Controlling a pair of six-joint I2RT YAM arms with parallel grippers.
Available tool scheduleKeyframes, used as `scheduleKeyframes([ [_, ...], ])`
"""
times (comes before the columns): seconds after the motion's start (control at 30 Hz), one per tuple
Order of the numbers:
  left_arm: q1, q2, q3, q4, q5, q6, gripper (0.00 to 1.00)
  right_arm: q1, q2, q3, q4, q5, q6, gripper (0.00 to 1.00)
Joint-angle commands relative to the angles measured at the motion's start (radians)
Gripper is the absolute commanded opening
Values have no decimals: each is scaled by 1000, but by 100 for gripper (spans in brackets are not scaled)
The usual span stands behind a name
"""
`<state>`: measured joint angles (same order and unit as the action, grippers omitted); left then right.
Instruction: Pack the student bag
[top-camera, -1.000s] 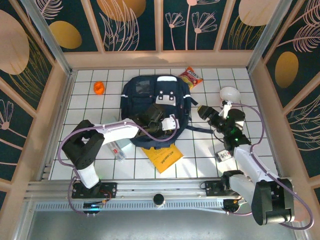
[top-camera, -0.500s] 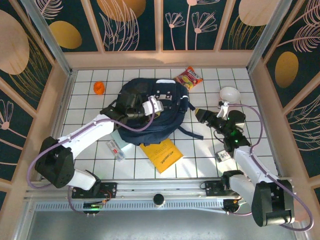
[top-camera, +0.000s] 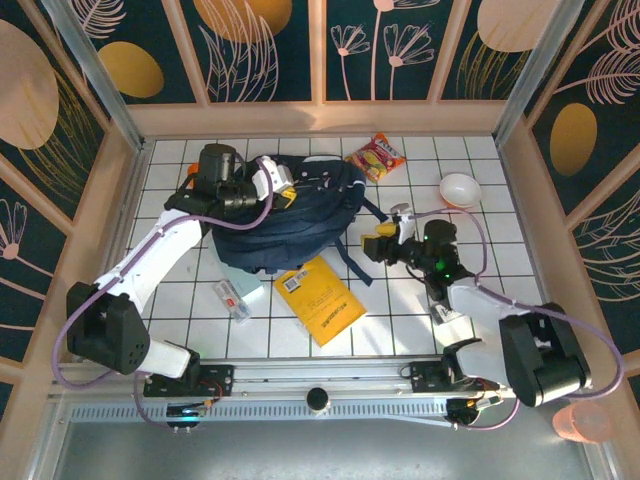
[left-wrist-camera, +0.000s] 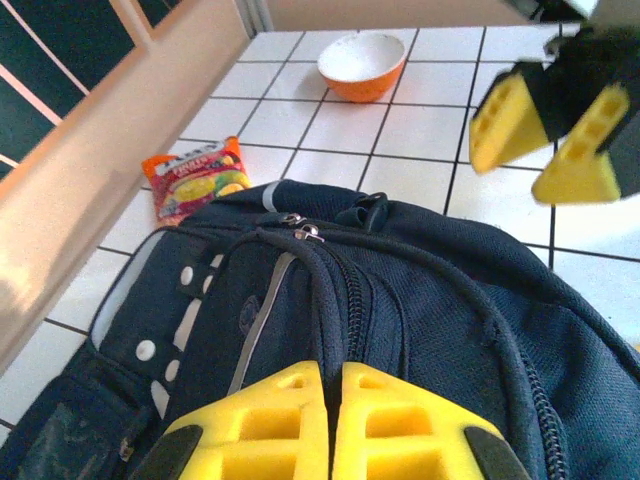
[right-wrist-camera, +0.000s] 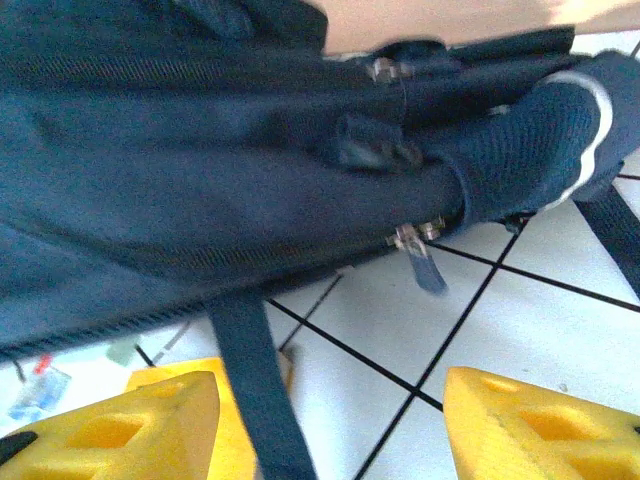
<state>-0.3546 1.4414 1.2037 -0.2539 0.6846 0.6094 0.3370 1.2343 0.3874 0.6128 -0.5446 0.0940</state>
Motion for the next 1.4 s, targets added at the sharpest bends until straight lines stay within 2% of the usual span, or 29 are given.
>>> scheduleKeyframes([
  [0.0,16,-45,68,55,104,17,0,14,78,16,114,40,-98,62],
  [0.27,23,-42,73,56,118,18,0,20,332,142,219,-29,-193,62],
  [0.47,24,-41,68,67,139,10,0,24,443,268,174,-83,-247,58],
  [0.53,24,-39,61,78,144,4,0,23,462,300,142,-103,-270,51],
  [0.6,24,-38,53,94,132,-6,0,24,461,309,118,-116,-278,36],
  [0.7,25,-33,36,135,59,-37,0,22,422,282,100,-110,-278,14],
  [0.87,23,-42,-7,234,-120,-96,0,23,341,271,-28,-115,-270,0],
  [1.13,-26,-59,-55,314,-418,-145,0,29,263,344,-250,-196,-216,0],
  [1.27,-89,-48,-74,354,-530,-161,0,48,248,400,-385,-206,-204,0],
  [1.37,-124,-26,-86,407,-586,-220,0,69,228,431,-480,-217,-201,0],
])
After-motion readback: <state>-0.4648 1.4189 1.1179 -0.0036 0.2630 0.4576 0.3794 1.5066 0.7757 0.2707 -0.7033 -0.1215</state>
